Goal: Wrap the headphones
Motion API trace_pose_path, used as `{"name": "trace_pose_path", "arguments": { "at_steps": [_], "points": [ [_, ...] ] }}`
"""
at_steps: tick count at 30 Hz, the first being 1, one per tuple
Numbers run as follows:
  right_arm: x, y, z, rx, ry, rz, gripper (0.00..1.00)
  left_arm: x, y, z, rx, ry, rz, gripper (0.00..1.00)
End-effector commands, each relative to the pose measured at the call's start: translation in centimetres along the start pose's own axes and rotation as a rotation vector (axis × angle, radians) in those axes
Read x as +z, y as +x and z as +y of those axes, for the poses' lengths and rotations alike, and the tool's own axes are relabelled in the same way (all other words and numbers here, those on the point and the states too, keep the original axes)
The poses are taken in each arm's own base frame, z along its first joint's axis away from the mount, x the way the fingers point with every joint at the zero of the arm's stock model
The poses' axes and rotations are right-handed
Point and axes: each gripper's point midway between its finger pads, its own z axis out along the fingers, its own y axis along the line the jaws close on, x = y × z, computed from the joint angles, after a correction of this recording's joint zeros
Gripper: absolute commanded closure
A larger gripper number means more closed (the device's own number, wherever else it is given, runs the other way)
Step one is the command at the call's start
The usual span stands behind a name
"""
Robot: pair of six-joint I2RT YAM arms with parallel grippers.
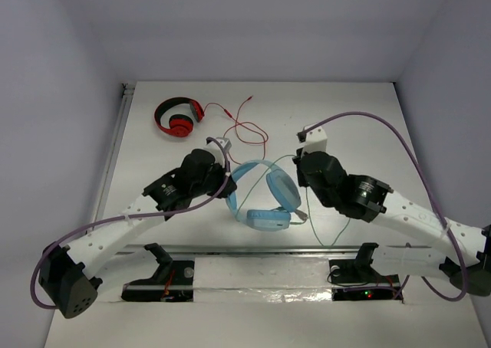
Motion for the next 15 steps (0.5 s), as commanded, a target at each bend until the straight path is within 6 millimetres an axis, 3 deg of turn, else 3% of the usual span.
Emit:
{"name": "trace_pose_path", "arguments": {
  "at_steps": [1, 8, 12, 14, 15],
  "points": [
    [0.4, -2.1, 0.6, 0.17, -0.066, -0.106, 1.0, -2.2, -4.4, -3.3, 0.011, 0.119, -0.11, 1.0],
    [0.9, -1.9, 1.9, 0.366, -0.187, -0.173, 0.97, -3.7, -6.9, -3.3, 0.018, 0.114, -0.156, 1.0],
    [2.2, -1.0, 2.0, 0.493, -0.221, -0.212, 0.88, -5.6, -9.7, -5.3, 0.027, 0.167, -0.211, 1.0],
    [2.5, -1.9, 1.9, 0.557, -0.246, -0.269, 0.84, -6.0, -10.5, -5.7, 0.033, 0.171, -0.22, 1.0],
    [3.0, -0.9, 1.9, 0.573, -0.247, -0.255, 0.82, -6.4, -11.2, -6.0, 0.033, 0.178, -0.235, 1.0]
  ]
}}
